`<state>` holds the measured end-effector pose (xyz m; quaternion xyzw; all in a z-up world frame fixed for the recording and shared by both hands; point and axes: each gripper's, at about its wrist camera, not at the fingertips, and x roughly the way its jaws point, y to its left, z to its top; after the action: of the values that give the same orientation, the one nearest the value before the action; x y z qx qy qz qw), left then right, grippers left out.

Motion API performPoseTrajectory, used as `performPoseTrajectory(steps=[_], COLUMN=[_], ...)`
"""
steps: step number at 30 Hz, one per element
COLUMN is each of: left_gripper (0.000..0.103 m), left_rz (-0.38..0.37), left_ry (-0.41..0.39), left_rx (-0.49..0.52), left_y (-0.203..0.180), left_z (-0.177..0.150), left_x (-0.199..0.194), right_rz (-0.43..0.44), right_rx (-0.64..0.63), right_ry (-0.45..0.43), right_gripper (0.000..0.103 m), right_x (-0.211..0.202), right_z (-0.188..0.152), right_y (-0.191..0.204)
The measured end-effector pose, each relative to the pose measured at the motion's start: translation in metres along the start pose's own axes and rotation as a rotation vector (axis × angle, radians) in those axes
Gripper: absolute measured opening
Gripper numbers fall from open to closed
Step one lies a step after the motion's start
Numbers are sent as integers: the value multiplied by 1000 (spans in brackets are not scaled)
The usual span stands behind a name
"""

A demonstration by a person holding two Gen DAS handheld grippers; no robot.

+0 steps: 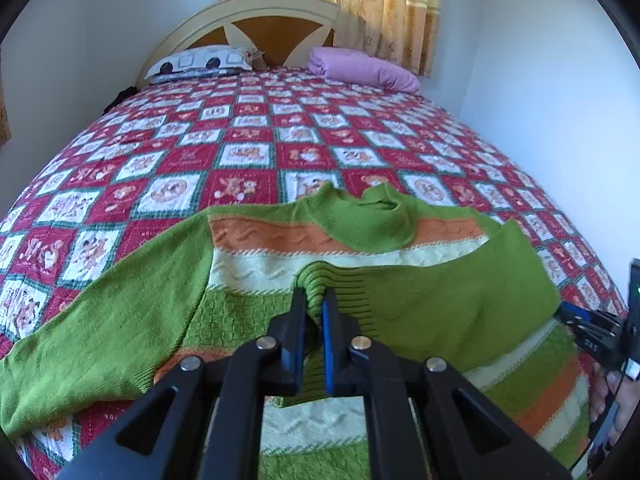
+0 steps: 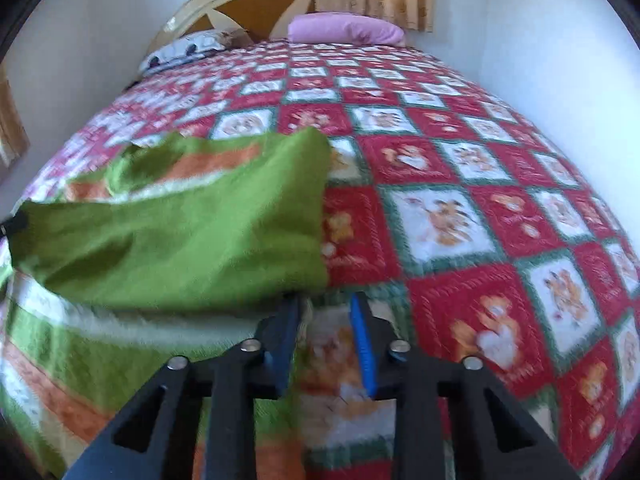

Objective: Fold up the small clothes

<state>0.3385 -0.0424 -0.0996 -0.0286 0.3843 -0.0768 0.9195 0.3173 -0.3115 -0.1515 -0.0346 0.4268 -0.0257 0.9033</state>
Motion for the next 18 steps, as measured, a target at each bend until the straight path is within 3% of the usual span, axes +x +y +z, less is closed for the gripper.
performPoseTrajectory(steps=[3,5,6,7,8,9,14,17,18], left_gripper=[8,8,8,8,8,8,8,8,8], left_rz=[2,-6,-14,-18,-23,-32,-50,-53,-53], left_ry=[26,51,60,62,60,52,13,-4,-1], left_rx=[-20,-32,-41,-50,-60,-70,-79,-82,-89], left_y=[6,7,8,8,8,9,7,5,6], left_z=[-8,-14,-17,-19,-20,-18,-9,-1,0], left_x=[12,18,20,20,19,17,1,-6,-6], right_rz=[-44,-17,5,24,26,18,-54,-179,-213], right_rx=[8,16,12,-4,-15,-39,-193,-250,-219], right_ry=[-15,-43,-53,-47,-49,-79,-87,-122,-134], right_gripper=[12,13,27,62,75,78,78,78,69], right_x=[-4,-11,-14,-14,-14,-16,-3,7,7], right_z=[-12,-10,-7,-4,-1,3,20,29,33], right_y=[-15,-18,-17,-13,-9,-1,41,52,46])
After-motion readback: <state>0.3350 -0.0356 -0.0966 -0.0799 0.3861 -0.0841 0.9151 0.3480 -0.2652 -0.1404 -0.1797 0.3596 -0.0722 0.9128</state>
